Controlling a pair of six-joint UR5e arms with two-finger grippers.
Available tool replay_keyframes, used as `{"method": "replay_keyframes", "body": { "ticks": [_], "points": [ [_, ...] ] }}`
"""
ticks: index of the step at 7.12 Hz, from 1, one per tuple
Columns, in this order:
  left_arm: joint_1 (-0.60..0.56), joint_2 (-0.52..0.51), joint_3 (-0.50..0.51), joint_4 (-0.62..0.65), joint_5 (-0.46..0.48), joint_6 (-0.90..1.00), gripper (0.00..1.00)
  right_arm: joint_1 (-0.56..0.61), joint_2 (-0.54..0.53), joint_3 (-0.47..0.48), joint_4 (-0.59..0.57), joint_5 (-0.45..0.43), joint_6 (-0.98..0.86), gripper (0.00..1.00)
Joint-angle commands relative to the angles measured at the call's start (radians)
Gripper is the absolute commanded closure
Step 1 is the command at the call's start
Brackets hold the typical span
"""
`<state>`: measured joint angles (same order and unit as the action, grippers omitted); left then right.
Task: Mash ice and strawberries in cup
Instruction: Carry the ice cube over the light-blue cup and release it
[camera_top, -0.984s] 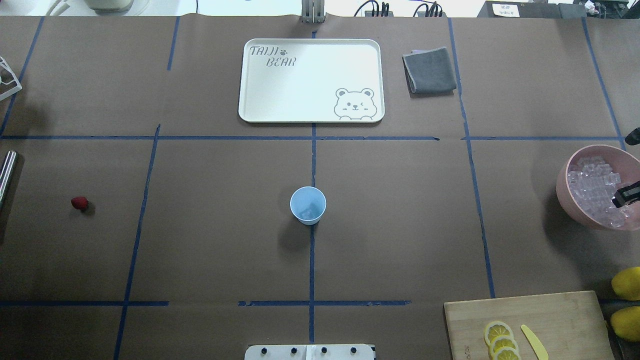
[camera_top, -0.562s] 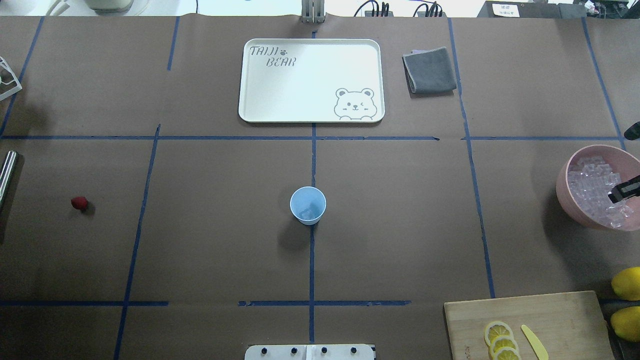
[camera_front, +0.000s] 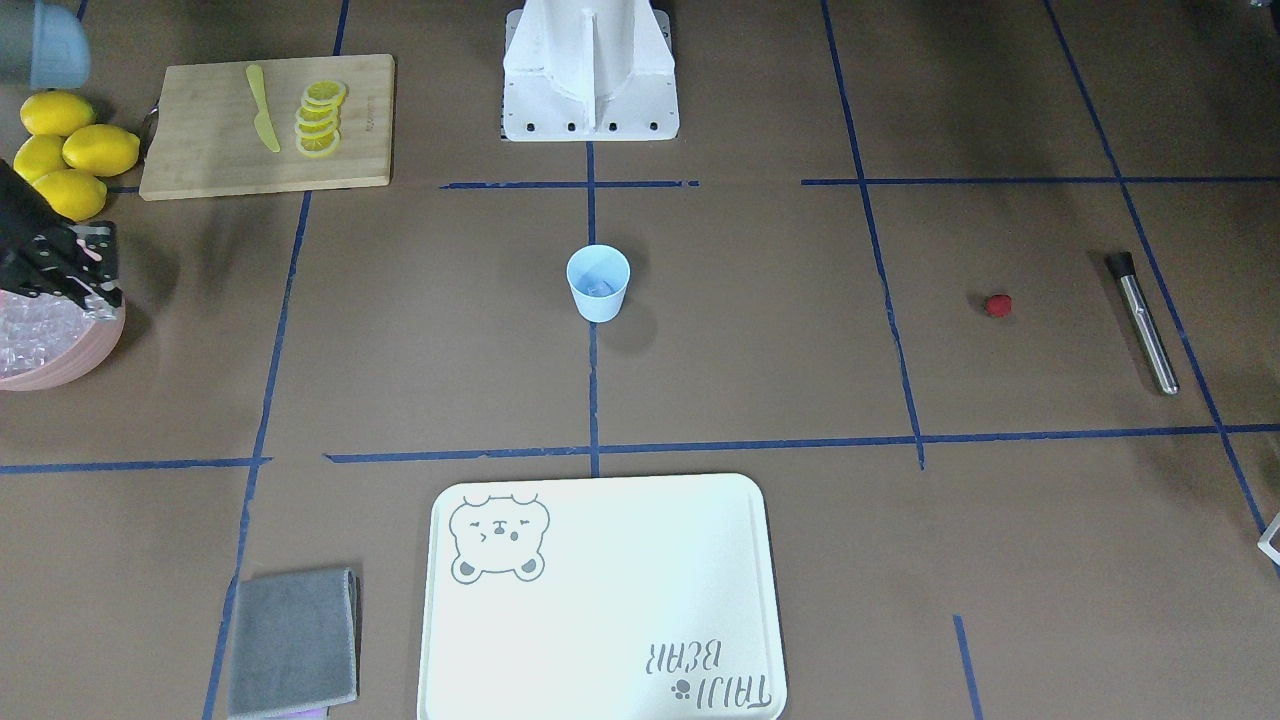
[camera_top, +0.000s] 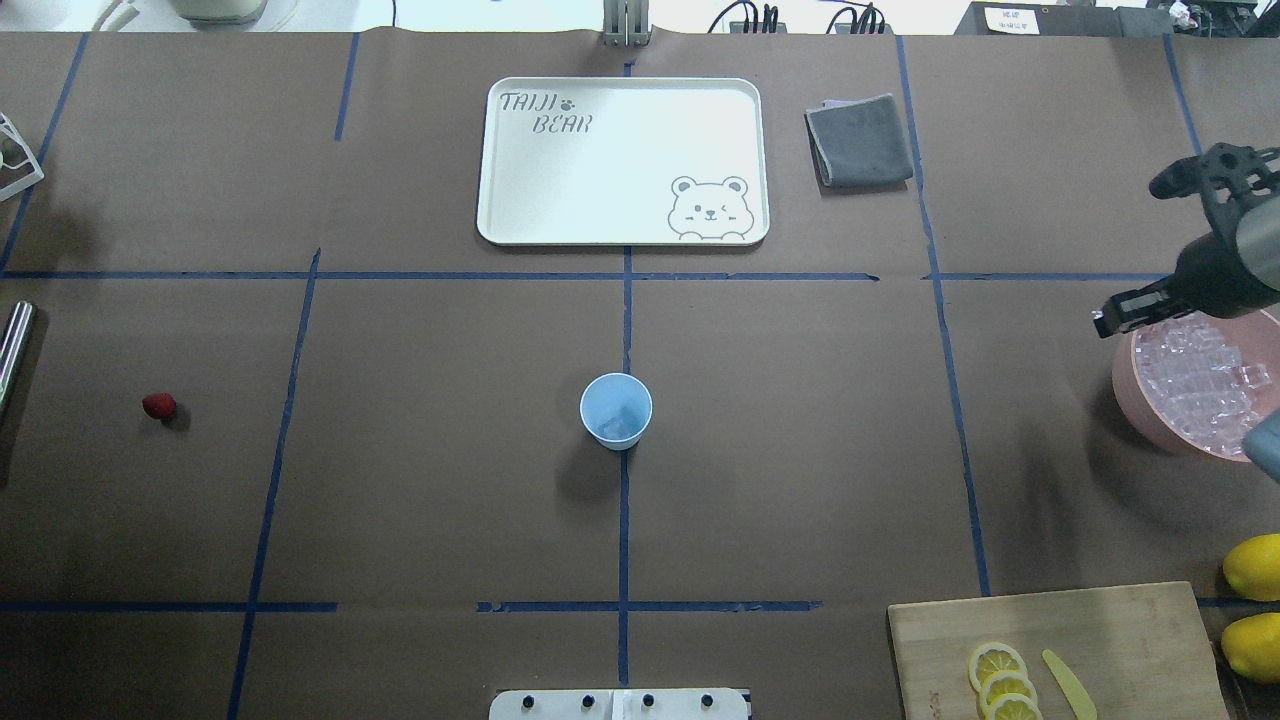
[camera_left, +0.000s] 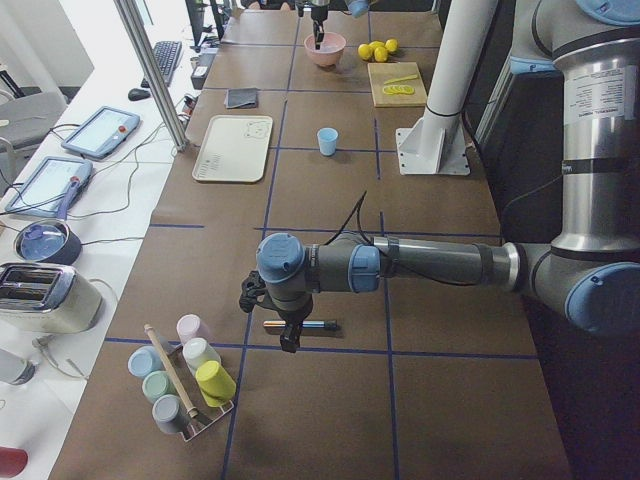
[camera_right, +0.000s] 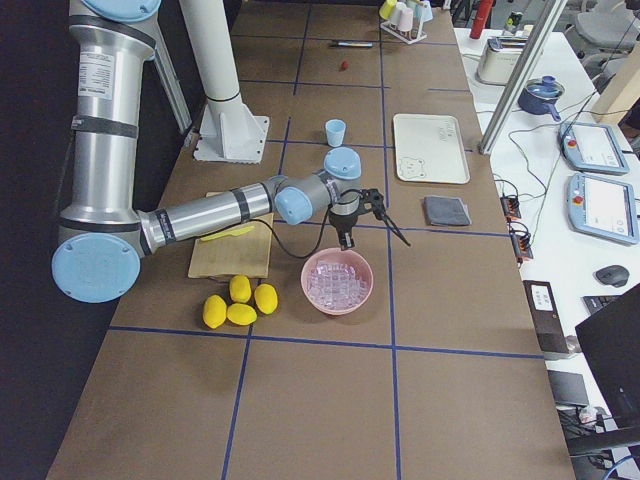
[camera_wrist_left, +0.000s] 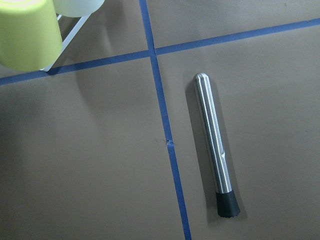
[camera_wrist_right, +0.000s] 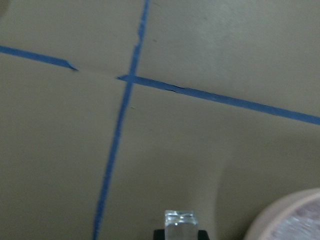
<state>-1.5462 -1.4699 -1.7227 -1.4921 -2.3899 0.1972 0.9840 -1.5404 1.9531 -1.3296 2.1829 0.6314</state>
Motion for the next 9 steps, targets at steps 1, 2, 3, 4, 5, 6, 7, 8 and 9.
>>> {"method": "replay_keyframes", "body": {
  "ticks": [1, 2, 3, 4, 5, 6, 7, 8, 9],
  "points": [
    [0.000, -0.001, 0.000, 0.000, 0.000, 0.001, 0.00, -0.178, 0.190, -0.006, -0.002, -0.090, 0.257, 0.95],
    [0.000, -0.001, 0.002, 0.000, 0.000, -0.001, 0.00, -0.273, 0.280, -0.016, -0.041, -0.179, 0.380, 0.95],
    [0.000, 0.000, 0.002, 0.000, 0.000, 0.001, 0.00, -0.331, 0.402, -0.025, -0.157, -0.237, 0.431, 0.94],
    [0.000, -0.001, 0.002, 0.000, 0.000, 0.001, 0.00, -0.409, 0.525, -0.026, -0.278, -0.330, 0.562, 0.91],
    [0.000, -0.001, 0.002, 0.000, 0.000, 0.001, 0.00, -0.477, 0.589, -0.035, -0.304, -0.415, 0.647, 0.91],
    [0.000, -0.001, 0.006, 0.000, 0.000, 0.001, 0.00, -0.520, 0.671, -0.101, -0.304, -0.448, 0.703, 0.89],
    [0.000, -0.001, 0.008, 0.000, 0.000, -0.001, 0.00, -0.556, 0.727, -0.167, -0.304, -0.462, 0.750, 0.88],
    [0.000, -0.001, 0.014, 0.000, 0.000, 0.001, 0.00, -0.592, 0.727, -0.183, -0.304, -0.503, 0.754, 0.86],
    [0.002, -0.001, 0.014, 0.000, 0.000, 0.001, 0.00, -0.600, 0.723, -0.183, -0.306, -0.512, 0.754, 0.86]
  ]
}}
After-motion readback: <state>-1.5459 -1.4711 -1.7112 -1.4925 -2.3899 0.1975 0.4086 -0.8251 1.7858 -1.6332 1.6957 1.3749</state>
